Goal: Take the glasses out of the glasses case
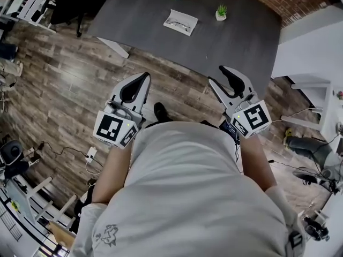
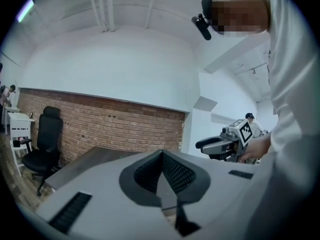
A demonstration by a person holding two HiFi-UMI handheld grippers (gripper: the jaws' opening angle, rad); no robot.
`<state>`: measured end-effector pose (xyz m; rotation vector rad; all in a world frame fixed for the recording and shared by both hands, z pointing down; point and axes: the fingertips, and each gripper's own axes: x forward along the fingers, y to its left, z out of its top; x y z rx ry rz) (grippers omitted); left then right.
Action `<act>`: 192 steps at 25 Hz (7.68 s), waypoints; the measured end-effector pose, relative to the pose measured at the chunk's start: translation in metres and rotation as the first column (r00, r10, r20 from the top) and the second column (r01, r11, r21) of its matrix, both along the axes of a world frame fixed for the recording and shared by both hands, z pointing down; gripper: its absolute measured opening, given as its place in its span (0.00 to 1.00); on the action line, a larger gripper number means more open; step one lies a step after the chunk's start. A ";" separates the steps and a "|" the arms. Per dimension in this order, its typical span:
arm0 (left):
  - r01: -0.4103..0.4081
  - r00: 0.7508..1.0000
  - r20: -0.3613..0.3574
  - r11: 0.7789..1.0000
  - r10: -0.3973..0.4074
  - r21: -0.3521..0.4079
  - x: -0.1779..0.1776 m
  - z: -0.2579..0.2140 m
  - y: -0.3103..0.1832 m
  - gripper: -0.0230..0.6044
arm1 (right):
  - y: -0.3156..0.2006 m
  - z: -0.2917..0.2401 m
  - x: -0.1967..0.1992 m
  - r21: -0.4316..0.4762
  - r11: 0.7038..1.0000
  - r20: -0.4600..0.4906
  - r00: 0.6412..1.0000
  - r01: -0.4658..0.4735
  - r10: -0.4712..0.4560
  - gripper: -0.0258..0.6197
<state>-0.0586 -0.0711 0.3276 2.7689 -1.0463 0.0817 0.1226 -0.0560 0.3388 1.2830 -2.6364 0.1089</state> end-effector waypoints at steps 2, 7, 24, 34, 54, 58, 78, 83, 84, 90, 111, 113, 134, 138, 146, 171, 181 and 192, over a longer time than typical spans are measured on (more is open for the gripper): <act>-0.007 1.000 -0.002 1.000 0.007 0.003 -0.018 0.000 -0.011 0.06 | -0.016 -0.001 -0.021 0.000 1.000 -0.007 1.000 0.003 -0.003 0.33; -0.003 1.000 -0.017 1.000 0.003 -0.005 -0.060 0.005 -0.038 0.06 | -0.052 -0.003 -0.063 -0.005 1.000 -0.014 1.000 0.004 -0.004 0.33; 0.071 0.997 0.004 0.995 -0.071 -0.077 -0.110 0.034 -0.105 0.05 | -0.133 0.022 -0.090 -0.067 0.997 -0.026 0.999 0.042 -0.044 0.33; 0.105 0.994 0.023 0.988 -0.103 -0.117 -0.096 0.051 -0.160 0.06 | -0.205 0.054 -0.079 -0.130 0.988 -0.055 0.994 0.089 -0.097 0.33; 0.068 0.992 0.124 0.961 -0.036 -0.266 -0.040 0.146 -0.256 0.05 | -0.318 0.197 -0.048 -0.387 0.908 -0.211 0.943 0.162 -0.259 0.30; 0.056 0.990 0.137 0.952 -0.015 -0.302 -0.031 0.164 -0.266 0.06 | -0.324 0.225 -0.042 -0.434 0.886 -0.230 0.931 0.163 -0.284 0.27; 0.030 0.985 0.165 0.905 0.045 -0.424 -0.005 0.232 -0.297 0.06 | -0.345 0.349 -0.025 -0.616 0.780 -0.358 0.845 0.105 -0.397 0.15; 0.041 0.989 0.148 0.901 0.026 -0.433 -0.002 0.232 -0.305 0.06 | -0.349 0.363 -0.024 -0.634 0.767 -0.369 0.833 0.100 -0.413 0.15; 0.041 0.988 0.150 0.900 0.027 -0.434 -0.001 0.232 -0.306 0.05 | -0.349 0.365 -0.024 -0.639 0.763 -0.372 0.829 0.098 -0.418 0.14; 0.042 0.987 0.157 0.899 0.030 -0.436 -0.001 0.233 -0.303 0.06 | -0.346 0.371 -0.021 -0.660 0.747 -0.381 0.823 0.076 -0.421 0.10; 0.056 0.986 0.168 0.917 0.012 -0.395 -0.023 0.214 -0.276 0.06 | -0.348 0.334 -0.019 -0.563 0.825 -0.432 0.831 0.054 -0.350 0.06; 0.052 0.986 0.167 0.921 0.015 -0.386 -0.023 0.209 -0.272 0.05 | -0.345 0.326 -0.017 -0.552 0.833 -0.435 0.835 0.048 -0.337 0.06; 0.007 0.989 0.146 0.975 0.027 -0.223 -0.062 0.134 -0.209 0.06 | -0.283 0.207 -0.034 -0.348 0.937 -0.384 0.915 -0.020 -0.123 0.06; 0.000 0.991 0.134 0.982 0.026 -0.190 -0.071 0.118 -0.191 0.06 | -0.259 0.176 -0.046 -0.297 0.955 -0.335 0.937 -0.009 -0.096 0.06; -0.008 0.994 0.104 0.991 0.022 -0.134 -0.092 0.091 -0.148 0.06 | -0.201 0.110 -0.077 -0.177 0.984 -0.245 0.968 0.008 -0.052 0.06; -0.123 0.991 0.046 0.992 0.123 -0.007 -0.049 0.018 -0.059 0.05 | -0.074 0.016 -0.067 0.012 1.000 -0.097 0.995 0.011 -0.010 0.06; -0.136 0.989 0.050 0.991 0.136 -0.006 0.030 0.009 -0.026 0.06 | -0.033 0.003 0.005 0.041 0.999 -0.068 0.998 0.003 0.000 0.06; -0.119 0.989 0.087 0.993 0.120 -0.007 0.100 0.012 0.032 0.06 | 0.024 0.006 0.077 0.042 0.999 -0.043 0.999 0.009 -0.007 0.06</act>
